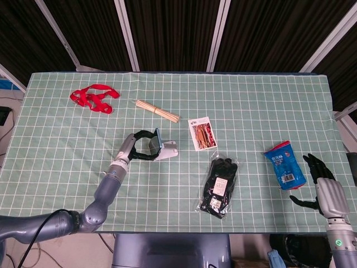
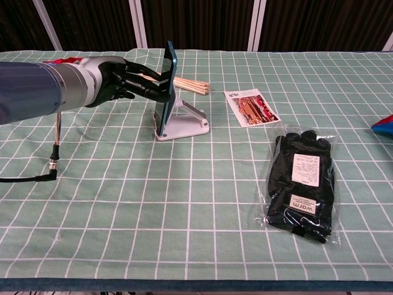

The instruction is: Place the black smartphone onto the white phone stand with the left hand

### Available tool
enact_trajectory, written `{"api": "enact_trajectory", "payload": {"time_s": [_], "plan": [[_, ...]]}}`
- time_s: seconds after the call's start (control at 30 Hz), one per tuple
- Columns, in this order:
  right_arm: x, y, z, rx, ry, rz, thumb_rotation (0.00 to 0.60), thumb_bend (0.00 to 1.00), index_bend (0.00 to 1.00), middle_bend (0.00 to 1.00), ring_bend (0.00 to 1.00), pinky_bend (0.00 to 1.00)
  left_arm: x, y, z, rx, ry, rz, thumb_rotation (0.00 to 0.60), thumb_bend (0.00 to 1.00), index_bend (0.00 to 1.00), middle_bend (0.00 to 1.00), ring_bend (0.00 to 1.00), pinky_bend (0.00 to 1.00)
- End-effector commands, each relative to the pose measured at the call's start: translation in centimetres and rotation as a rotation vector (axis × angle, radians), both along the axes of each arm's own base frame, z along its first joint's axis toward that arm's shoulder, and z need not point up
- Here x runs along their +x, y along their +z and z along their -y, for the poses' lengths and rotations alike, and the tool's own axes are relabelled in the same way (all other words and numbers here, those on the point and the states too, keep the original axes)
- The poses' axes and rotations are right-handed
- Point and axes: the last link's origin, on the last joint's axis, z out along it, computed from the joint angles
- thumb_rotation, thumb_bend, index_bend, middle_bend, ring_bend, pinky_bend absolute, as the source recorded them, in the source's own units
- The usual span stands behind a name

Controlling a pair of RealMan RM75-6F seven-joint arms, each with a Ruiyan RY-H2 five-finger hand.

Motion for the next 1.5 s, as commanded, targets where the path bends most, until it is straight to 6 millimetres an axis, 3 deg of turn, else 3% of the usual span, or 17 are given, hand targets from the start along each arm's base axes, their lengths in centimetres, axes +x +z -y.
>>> {"api": "enact_trajectory", "payload": {"time_s": [0.03, 0.8, 1.07, 1.5], "plan": [[0.0, 0.0, 0.0, 0.001, -0.001, 0.000, 0.600, 0.10, 0.00, 0.00, 0.00, 0.15, -0.1, 0.0, 0.0, 0.000, 0.001, -0.002, 0.600, 0.41, 0.51, 0.59, 0.12, 0.00], [0.0, 0.0, 0.0, 0.002, -0.004, 0.005, 0.600, 0.10, 0.00, 0.00, 0.00, 0.15, -0.2, -0.1, -0.1, -0.020, -0.013, -0.030, 0.600, 0.33, 0.23, 0.23, 0.03, 0.00], [0.0, 0.0, 0.0, 0.001, -0.003, 0.006, 0.600, 0.10, 0.00, 0.00, 0.00, 0.15, -0.3, -0.1, 0.0, -0.042, -0.044, -0.064, 0.600, 0.26, 0.04, 0.03, 0.00, 0.00], [0.0, 0.0, 0.0, 0.001, -0.003, 0.007, 0.600, 0.10, 0.00, 0.00, 0.00, 0.15, -0.9, 1.3, 1.2, -0.027, -0.091, -0.106, 0.600, 0.24, 0.00, 0.00, 0.00, 0.00]]}}
